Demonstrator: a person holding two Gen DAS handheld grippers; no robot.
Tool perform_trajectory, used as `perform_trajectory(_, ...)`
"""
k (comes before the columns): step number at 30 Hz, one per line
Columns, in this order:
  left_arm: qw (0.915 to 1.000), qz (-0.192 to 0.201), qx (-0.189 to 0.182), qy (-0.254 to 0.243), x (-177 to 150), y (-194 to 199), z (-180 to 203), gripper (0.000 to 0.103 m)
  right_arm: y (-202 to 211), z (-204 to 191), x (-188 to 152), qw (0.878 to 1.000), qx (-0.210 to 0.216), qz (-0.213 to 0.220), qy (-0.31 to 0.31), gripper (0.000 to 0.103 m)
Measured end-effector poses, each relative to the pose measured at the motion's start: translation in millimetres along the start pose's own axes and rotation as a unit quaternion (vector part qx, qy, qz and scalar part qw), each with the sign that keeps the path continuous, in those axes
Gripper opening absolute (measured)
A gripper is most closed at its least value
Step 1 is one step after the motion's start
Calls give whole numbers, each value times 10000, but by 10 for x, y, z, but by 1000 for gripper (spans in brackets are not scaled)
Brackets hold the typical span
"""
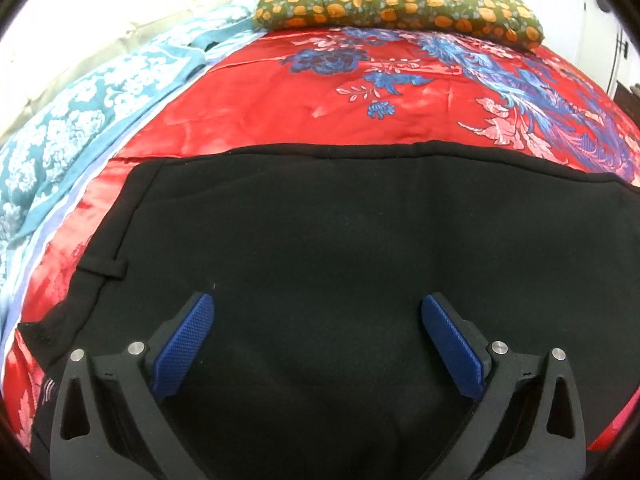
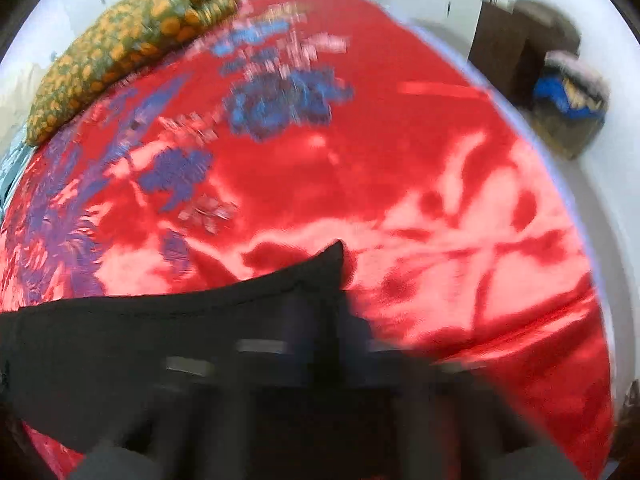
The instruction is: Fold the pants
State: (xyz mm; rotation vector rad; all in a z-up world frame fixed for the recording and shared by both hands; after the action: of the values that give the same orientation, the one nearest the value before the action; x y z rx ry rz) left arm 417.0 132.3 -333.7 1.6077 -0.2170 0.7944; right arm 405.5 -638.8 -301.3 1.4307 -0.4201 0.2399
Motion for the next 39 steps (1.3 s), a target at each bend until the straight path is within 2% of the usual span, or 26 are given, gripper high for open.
perform_trajectory(3,10000,-4,30,-16,-16,19,-9,102,714,-340,-96,9961,384,697,369,7)
perform_trajectory(5,10000,-4,84,-48,-12,24,-1,102,1281,-663,-293,9892,570,1054,846,6)
perform_trajectory(6,9999,-13,114,-62,-6,27,4,102,1631,-860,-503,9835,611,1228,1182,6)
perform_trajectory(7,9999,-32,138,-68,-3,30,4,103,1812,-966,-634,9803,627,1303,1344,6)
perform_trajectory(10,9994,-184,285,-85,10,68,0,103,2508,-1235,-1494,9736,625,1401,1693,6)
perform_trajectory(13,9983,-498,303,-93,-45,213,-35,102,2646,-1159,-2246,9791,349,1131,1651,7)
perform_trajectory(14,9982,-541,257,-97,-78,289,-52,102,2551,-1050,-2535,9845,207,853,1520,11)
perform_trajectory(15,9982,-541,231,-137,-109,373,-67,102,2398,-927,-2805,9892,46,502,1379,20)
perform_trajectory(17,9978,-605,161,-227,-182,546,-104,102,2191,-758,-3157,9938,-207,-26,1095,77)
perform_trajectory(18,9975,-663,72,-228,-220,652,-140,102,2157,-677,-3271,9950,-265,-162,953,78)
perform_trajectory(22,9966,-757,-275,-170,-375,1006,-279,102,2476,-460,-3348,9971,-692,112,294,79)
perform_trajectory(24,9958,-756,-422,-282,-538,1140,-298,102,2755,-536,-3258,9956,-804,473,84,80)
perform_trajectory(25,9956,-753,-451,-342,-607,1163,-298,102,2878,-642,-3222,9947,-782,675,-23,86)
perform_trajectory(27,9940,-859,-496,-453,-844,1139,-277,102,3069,-1013,-3173,9911,-298,1217,-451,92)
perform_trajectory(29,9925,-1049,-490,-388,-1040,1039,-281,103,3040,-1498,-3201,9825,480,1529,-951,94)
perform_trajectory(30,9939,-918,-549,-265,-1109,1013,-304,103,2935,-1784,-3229,9773,921,1534,-1130,94)
perform_trajectory(31,9963,-486,-695,-137,-1120,1059,-328,103,2832,-1995,-3266,9727,1269,1485,-1250,94)
perform_trajectory(32,9969,-279,-735,-72,-1142,1082,-341,103,2583,-2303,-3328,9639,1793,1286,-1492,94)
perform_trajectory(34,9973,-169,-711,-106,-1164,1103,-324,103,2240,-2498,-3352,9538,2104,1077,-1853,93)
perform_trajectory(35,9972,-196,-713,-106,-1160,1101,-319,103,2124,-2469,-3366,9518,2076,1016,-2018,93)
perform_trajectory(37,9964,-247,-805,-62,-1170,1106,-329,103,1875,-2207,-3392,9431,1925,929,-2547,92)
perform_trajectory(39,9961,-250,-842,-49,-1164,1109,-334,103,1838,-1897,-3358,9342,1749,1206,-2867,92)
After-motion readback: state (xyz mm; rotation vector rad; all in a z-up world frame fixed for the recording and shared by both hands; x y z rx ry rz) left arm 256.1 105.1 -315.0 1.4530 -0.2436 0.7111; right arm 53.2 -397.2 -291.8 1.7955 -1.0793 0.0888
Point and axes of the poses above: each gripper's, at about its wrist camera, not at the fingertips, and y roughly against the way its jaws point, z to its right, x to its top, the point moved 7 cm from there along -y, roughly the way its jaws point, and after that the axes turned 12 degrees about y, right-handed, at the moved point
